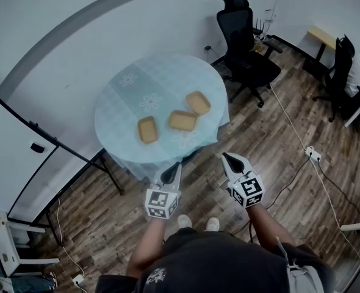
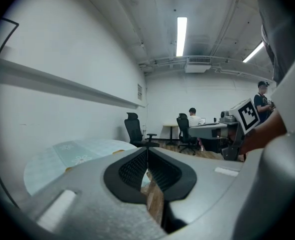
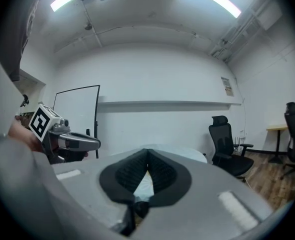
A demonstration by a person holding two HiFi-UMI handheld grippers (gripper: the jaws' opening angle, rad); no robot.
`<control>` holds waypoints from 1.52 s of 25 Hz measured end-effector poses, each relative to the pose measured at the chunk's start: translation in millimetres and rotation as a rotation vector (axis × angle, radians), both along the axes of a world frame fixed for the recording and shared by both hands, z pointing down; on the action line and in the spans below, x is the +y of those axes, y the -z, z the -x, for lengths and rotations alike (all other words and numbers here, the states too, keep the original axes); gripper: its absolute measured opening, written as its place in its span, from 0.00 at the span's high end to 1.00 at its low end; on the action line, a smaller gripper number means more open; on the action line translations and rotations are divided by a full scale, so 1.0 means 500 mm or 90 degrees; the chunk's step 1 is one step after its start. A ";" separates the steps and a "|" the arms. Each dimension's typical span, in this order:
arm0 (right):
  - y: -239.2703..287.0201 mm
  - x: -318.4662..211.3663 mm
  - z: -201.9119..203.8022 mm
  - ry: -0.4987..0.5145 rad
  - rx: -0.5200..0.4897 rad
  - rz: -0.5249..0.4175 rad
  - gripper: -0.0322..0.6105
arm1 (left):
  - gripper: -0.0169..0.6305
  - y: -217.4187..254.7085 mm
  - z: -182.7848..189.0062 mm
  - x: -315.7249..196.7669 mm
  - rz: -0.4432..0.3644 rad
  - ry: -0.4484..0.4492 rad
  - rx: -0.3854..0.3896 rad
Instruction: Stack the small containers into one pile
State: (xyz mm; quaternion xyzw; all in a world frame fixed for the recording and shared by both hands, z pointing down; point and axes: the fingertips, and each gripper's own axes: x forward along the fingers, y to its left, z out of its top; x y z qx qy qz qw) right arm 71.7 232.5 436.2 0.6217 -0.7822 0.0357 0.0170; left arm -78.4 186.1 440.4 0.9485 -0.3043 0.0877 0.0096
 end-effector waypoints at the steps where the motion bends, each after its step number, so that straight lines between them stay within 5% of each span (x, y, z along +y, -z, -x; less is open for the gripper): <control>1: -0.003 -0.007 -0.001 0.002 0.001 0.003 0.95 | 0.96 0.001 -0.003 -0.007 0.000 0.001 0.002; 29: -0.001 -0.412 0.082 -0.019 0.039 0.021 0.95 | 0.96 -0.010 0.040 -0.426 0.024 -0.031 0.055; 38: -0.015 -0.459 0.090 -0.049 0.031 0.036 0.95 | 0.96 -0.020 0.060 -0.505 0.033 -0.046 0.061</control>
